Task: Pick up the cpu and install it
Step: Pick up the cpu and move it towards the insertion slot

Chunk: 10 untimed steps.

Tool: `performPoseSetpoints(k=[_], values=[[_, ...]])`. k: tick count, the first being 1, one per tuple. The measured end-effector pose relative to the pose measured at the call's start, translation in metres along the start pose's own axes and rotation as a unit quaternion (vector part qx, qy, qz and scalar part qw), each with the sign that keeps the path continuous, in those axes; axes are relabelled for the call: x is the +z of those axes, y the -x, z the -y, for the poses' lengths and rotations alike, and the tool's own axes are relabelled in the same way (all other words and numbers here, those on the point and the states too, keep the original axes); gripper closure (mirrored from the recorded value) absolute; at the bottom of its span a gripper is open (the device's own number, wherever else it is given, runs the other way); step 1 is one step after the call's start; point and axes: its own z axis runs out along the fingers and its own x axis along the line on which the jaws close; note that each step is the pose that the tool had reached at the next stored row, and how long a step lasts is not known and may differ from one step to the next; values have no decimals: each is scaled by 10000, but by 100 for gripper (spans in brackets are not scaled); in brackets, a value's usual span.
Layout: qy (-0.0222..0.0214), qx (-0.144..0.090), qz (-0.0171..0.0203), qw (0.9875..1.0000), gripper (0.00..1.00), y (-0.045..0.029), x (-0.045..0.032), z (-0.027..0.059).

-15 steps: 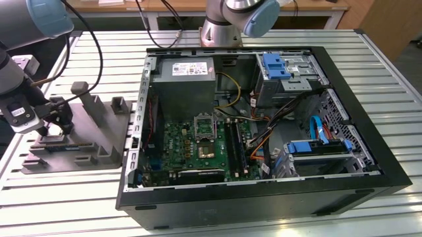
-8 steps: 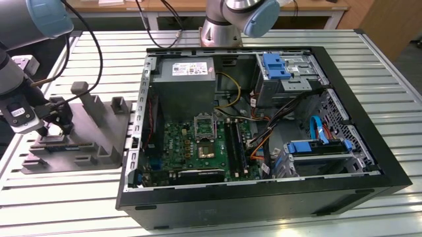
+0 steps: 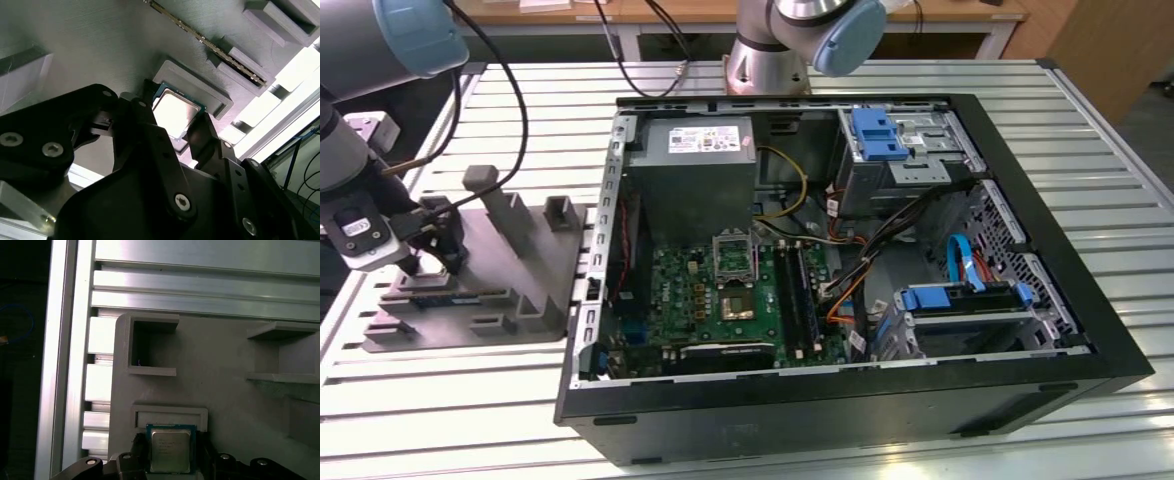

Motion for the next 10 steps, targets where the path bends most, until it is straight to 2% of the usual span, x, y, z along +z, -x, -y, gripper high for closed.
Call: performPoseSetpoints(k=[10], values=[[30,1,-1,10000,47,1,-38,-2]])
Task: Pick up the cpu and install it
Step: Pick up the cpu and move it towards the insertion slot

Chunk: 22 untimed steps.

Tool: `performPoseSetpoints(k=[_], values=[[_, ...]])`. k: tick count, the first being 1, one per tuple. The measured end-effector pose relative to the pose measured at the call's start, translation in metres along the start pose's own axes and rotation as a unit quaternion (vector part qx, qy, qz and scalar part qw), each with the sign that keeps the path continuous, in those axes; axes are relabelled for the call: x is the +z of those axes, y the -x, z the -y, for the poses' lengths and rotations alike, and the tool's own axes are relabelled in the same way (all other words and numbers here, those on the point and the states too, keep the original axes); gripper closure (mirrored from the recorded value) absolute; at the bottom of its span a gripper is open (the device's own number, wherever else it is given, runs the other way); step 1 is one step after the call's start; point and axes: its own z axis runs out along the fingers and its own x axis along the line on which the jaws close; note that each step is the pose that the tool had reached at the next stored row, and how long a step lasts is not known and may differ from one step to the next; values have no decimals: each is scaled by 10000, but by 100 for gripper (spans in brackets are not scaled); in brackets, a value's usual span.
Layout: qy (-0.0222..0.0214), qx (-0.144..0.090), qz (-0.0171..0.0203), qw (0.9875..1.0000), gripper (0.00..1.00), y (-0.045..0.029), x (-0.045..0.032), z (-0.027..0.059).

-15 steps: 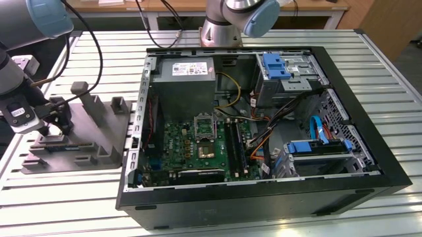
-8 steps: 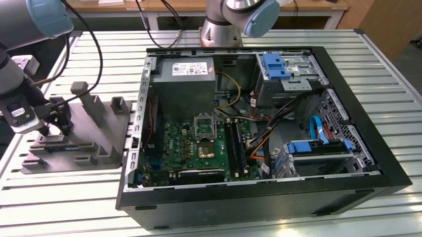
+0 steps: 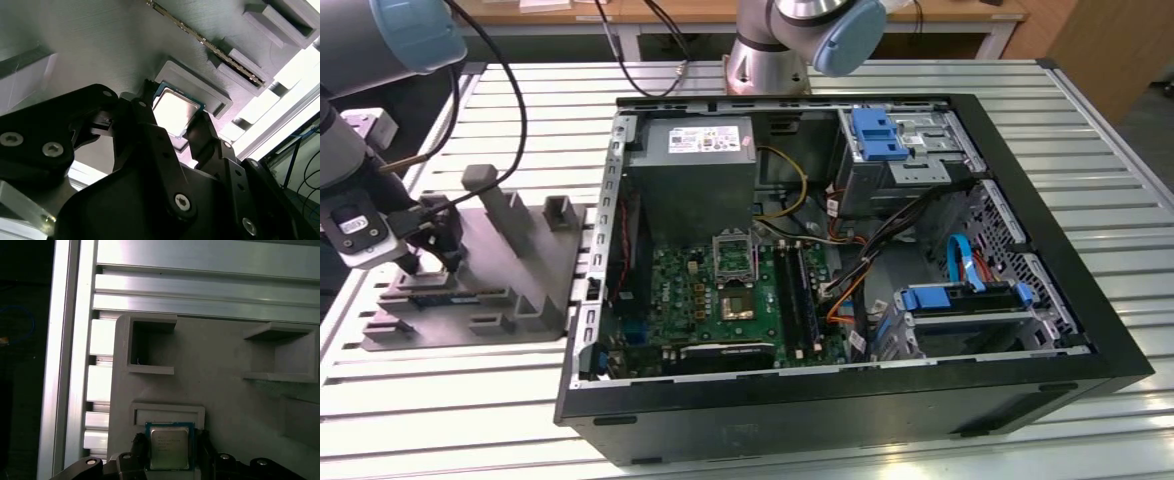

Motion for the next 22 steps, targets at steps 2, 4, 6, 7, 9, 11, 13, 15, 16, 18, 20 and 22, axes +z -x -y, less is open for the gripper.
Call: performPoseSetpoints(k=[2,4,6,7,9,11,13,15,16,18,20,22], values=[[0,0,0,10000,47,0,-1,0],[-1,0,-2,10000,47,-1,-2,0],[-1,0,-2,10000,47,-1,-2,0],[-1,0,-2,10000,47,-1,-2,0],[-1,0,-4,10000,47,0,-2,0],[-1,0,-6,10000,47,1,-2,0],[0,0,-7,10000,47,1,-2,0],[6,0,-44,10000,47,3,-1,1],[14,2,-91,10000,47,4,-2,1],[56,8,-188,9998,47,5,-2,1],[76,9,-221,9997,47,5,-3,1],[76,9,-223,9997,47,5,-3,0]])
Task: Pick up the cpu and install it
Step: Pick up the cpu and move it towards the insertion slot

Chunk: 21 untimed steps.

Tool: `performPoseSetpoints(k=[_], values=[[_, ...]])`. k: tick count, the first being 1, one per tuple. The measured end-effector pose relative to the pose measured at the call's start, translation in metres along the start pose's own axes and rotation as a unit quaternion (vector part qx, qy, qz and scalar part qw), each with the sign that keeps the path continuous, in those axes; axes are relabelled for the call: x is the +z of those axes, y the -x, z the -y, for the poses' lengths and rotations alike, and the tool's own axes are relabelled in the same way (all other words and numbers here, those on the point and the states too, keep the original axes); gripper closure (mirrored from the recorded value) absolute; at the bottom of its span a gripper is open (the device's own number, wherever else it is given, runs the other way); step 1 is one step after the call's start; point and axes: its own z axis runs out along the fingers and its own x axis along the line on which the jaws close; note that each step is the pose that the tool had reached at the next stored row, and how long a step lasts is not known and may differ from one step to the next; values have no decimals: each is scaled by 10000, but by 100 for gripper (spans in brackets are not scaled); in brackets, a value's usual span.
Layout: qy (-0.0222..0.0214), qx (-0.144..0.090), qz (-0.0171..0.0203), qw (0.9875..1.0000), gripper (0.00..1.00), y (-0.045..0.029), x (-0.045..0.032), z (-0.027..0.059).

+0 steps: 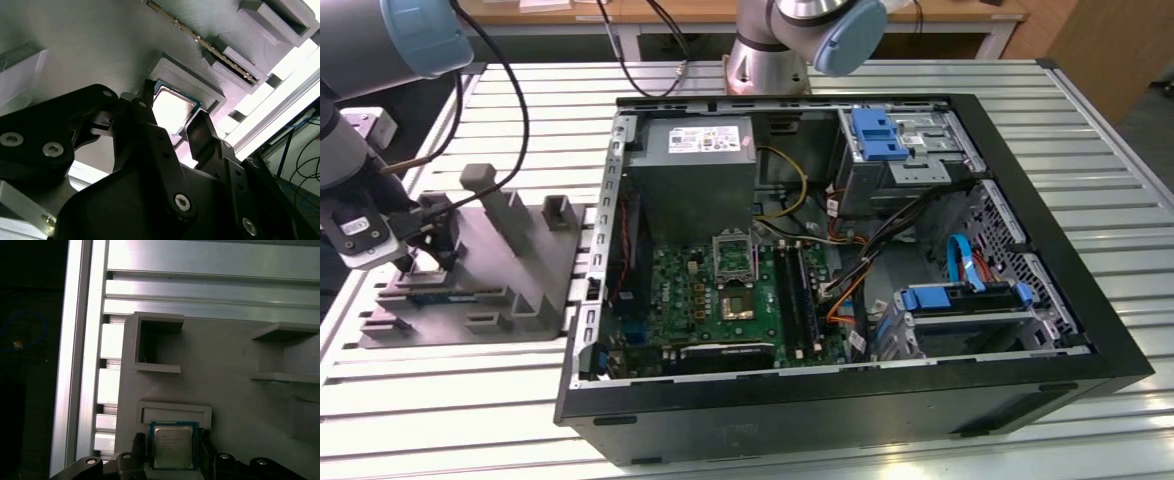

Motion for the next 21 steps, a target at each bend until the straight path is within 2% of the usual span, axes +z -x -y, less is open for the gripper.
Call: performPoseSetpoints(k=[6,11,14,17,21], values=[[-29,-1,15,10000,47,1,-2,-2],[-90,0,28,10000,47,1,-13,-4],[-104,-1,51,9999,47,0,-20,-6],[-126,-2,101,9999,47,0,-21,-6],[-127,-3,108,9999,47,-1,-23,-7]])
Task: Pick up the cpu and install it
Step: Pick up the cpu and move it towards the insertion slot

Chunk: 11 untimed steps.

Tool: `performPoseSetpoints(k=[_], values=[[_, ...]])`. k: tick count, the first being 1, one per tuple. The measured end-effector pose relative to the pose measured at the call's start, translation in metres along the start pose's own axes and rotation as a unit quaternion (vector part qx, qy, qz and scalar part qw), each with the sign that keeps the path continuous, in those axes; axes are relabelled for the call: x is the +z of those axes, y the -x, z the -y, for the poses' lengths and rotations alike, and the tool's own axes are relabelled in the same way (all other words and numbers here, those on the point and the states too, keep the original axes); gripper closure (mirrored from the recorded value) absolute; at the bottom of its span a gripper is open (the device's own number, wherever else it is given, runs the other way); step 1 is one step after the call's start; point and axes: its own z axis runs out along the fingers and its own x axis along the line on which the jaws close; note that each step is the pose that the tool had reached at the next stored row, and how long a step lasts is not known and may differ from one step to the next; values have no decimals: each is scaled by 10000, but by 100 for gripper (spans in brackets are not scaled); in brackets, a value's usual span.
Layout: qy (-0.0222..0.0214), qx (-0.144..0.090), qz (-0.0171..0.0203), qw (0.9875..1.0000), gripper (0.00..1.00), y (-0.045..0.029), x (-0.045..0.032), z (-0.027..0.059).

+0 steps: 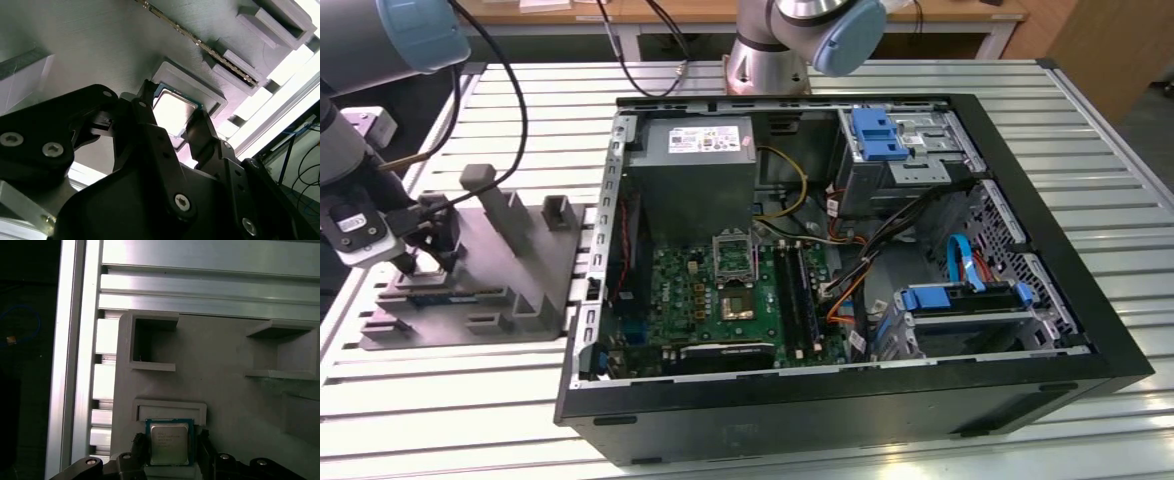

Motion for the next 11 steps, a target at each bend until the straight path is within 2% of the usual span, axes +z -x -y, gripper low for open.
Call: performPoseSetpoints(k=[11], values=[[0,0,0,10000,48,-1,0,0]])
